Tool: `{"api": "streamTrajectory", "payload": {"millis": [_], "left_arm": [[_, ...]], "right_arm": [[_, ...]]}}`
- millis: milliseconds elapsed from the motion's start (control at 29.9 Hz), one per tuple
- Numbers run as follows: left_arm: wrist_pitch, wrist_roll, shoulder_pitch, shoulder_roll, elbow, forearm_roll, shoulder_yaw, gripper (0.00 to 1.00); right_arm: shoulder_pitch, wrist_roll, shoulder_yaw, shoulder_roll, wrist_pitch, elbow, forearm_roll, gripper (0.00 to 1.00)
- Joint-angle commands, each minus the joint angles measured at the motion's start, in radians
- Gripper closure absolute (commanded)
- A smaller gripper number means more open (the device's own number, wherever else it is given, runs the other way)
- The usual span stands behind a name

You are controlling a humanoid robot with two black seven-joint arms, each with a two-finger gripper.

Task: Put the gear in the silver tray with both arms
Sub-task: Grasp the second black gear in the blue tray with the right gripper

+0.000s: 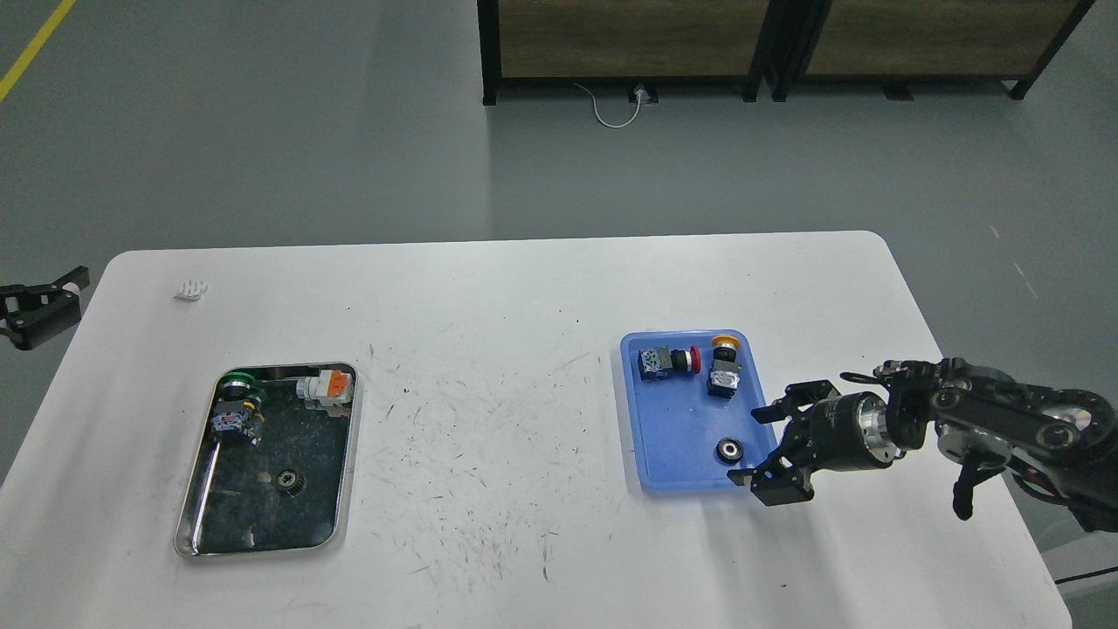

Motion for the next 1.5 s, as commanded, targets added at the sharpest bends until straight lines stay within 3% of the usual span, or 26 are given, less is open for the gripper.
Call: {"api": "streamTrajectory", "payload": {"millis": [0,769,1471], "left_arm": [[0.000,0.000,-0.005,0.001,-0.002,0.000,-0.004,0.02],[0.006,0.003,-0.015,0.001,0.009,0.002,-0.004,0.02],[0.009,0.007,-0.028,0.001,0.012,0.002,-0.004,0.02]], "right_arm": [[-0.001,0.005,0.010,0.027,-0.012,-0.031,0.000,0.03],[-0.032,0.008,0.030,0.133,-0.018,-0.127,-0.029,0.19],[-0.024,0.001,0.031,0.118,-0.009,-0.124,-0.029,0.51]]}}
